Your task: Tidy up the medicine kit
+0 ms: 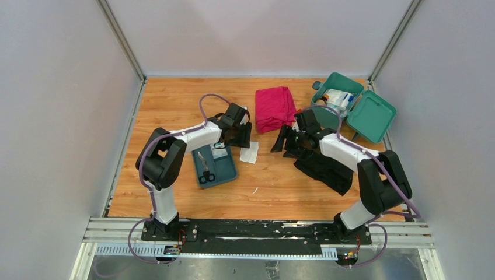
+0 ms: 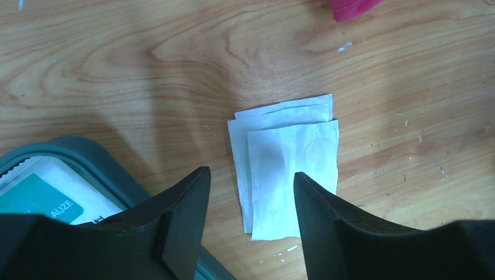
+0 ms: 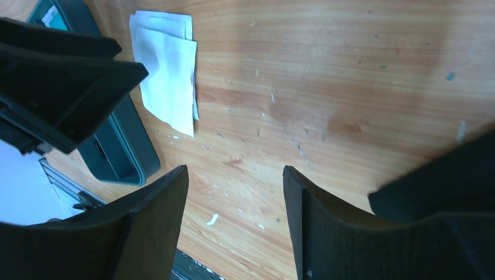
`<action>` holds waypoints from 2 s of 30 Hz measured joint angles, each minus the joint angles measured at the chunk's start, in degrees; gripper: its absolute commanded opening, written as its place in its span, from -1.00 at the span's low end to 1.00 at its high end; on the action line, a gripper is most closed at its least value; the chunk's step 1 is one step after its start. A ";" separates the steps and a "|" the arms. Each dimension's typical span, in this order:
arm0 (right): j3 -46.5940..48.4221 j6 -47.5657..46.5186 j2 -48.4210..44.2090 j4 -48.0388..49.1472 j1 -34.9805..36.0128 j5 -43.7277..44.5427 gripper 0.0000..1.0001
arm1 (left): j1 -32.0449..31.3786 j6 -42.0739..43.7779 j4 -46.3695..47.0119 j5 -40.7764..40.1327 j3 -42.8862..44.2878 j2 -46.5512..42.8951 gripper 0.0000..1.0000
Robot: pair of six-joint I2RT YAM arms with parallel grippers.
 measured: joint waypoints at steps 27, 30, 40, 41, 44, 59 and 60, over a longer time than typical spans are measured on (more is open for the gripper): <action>2.45 12.85 18.08 21.14 2.10 -8.85 0.06 | 0.00 -0.70 3.21 3.19 -3.69 0.00 -0.71; 2.45 13.88 18.73 22.53 2.19 -9.46 0.05 | 0.00 -0.76 3.61 3.39 -3.89 0.00 -0.72; 2.45 17.53 19.85 24.37 4.09 -8.98 0.01 | 0.00 -0.92 4.42 4.09 -4.20 0.00 -0.75; 2.43 18.08 19.76 24.24 4.35 -8.52 0.03 | 0.00 -0.96 4.42 4.09 -4.20 0.00 -0.75; 1.92 19.82 18.69 23.52 5.31 -5.86 0.07 | 0.00 -1.11 4.44 4.15 -4.22 0.00 -0.76; 0.00 25.24 17.07 23.63 6.82 -2.34 0.07 | 0.00 -1.29 5.01 4.52 -4.48 0.00 -0.79; 0.00 25.44 17.42 24.44 6.82 -2.82 0.07 | 0.00 -1.29 5.01 4.55 -4.48 0.00 -0.79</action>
